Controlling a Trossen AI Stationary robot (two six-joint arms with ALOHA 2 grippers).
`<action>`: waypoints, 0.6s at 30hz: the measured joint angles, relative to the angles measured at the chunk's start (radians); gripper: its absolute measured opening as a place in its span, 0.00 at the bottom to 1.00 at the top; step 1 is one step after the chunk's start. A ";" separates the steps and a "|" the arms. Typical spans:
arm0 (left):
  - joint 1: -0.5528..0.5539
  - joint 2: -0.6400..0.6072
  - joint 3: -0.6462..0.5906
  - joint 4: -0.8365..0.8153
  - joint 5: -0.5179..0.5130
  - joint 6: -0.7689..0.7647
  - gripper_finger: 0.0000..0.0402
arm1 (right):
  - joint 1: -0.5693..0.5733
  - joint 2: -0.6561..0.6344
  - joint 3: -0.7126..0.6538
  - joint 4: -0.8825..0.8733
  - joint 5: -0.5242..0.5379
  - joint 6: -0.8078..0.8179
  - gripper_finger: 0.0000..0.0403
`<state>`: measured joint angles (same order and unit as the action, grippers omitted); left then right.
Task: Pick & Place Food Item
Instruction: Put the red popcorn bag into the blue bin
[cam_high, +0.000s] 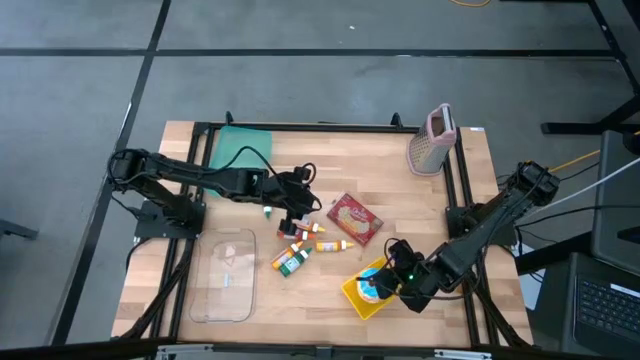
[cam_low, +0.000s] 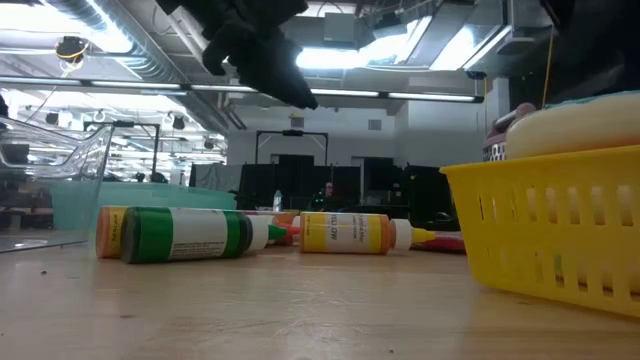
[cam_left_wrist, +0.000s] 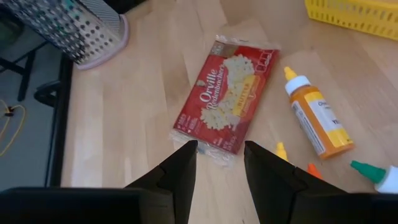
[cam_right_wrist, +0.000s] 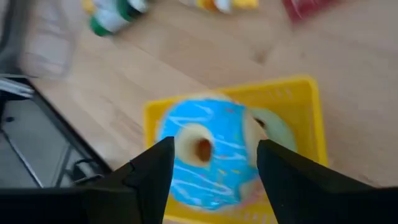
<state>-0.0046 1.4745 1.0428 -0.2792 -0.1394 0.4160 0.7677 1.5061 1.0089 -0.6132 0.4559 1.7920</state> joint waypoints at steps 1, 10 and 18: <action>0.000 -0.008 0.000 -0.002 0.000 0.001 0.32 | 0.000 -0.009 0.012 -0.011 0.016 -0.018 0.56; 0.023 -0.109 0.000 0.059 -0.049 0.102 0.32 | -0.040 -0.054 0.182 -0.368 0.261 -0.136 0.56; 0.129 -0.278 0.001 0.035 0.071 -0.077 0.33 | -0.223 -0.053 0.199 -0.522 0.401 -0.270 0.56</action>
<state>0.1240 1.1963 1.0435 -0.2438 -0.0684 0.3392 0.5451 1.4535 1.2082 -1.1349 0.8573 1.5216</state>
